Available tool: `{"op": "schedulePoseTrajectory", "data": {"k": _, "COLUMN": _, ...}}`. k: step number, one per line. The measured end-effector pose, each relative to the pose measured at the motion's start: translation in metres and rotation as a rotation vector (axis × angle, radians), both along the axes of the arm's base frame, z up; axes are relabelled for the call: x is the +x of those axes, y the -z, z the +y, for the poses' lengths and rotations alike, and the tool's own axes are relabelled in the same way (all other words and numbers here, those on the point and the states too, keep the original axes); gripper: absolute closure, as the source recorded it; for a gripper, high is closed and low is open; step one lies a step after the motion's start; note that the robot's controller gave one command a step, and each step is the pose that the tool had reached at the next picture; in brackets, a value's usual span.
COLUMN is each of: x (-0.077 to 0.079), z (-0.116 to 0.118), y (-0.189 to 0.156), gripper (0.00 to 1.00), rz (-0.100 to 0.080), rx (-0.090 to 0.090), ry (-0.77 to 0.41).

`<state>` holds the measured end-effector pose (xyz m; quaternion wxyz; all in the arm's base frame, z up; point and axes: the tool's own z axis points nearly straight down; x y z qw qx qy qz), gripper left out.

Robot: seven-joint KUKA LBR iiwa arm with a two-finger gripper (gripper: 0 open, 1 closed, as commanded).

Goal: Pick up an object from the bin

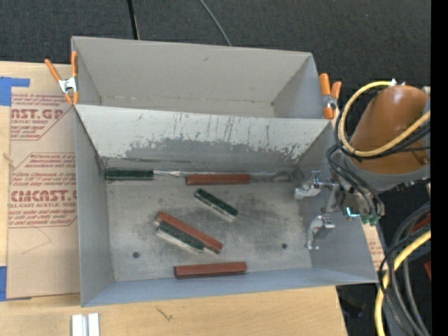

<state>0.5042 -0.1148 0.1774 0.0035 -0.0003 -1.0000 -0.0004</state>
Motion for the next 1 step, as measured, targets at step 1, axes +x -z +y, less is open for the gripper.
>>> {"op": "schedulePoseTrajectory", "data": {"k": 1, "x": 0.002, "z": 0.0004, "y": -0.0042, "gripper": 0.0, "rz": -0.008, "rx": -0.001, "ry": -0.001}}
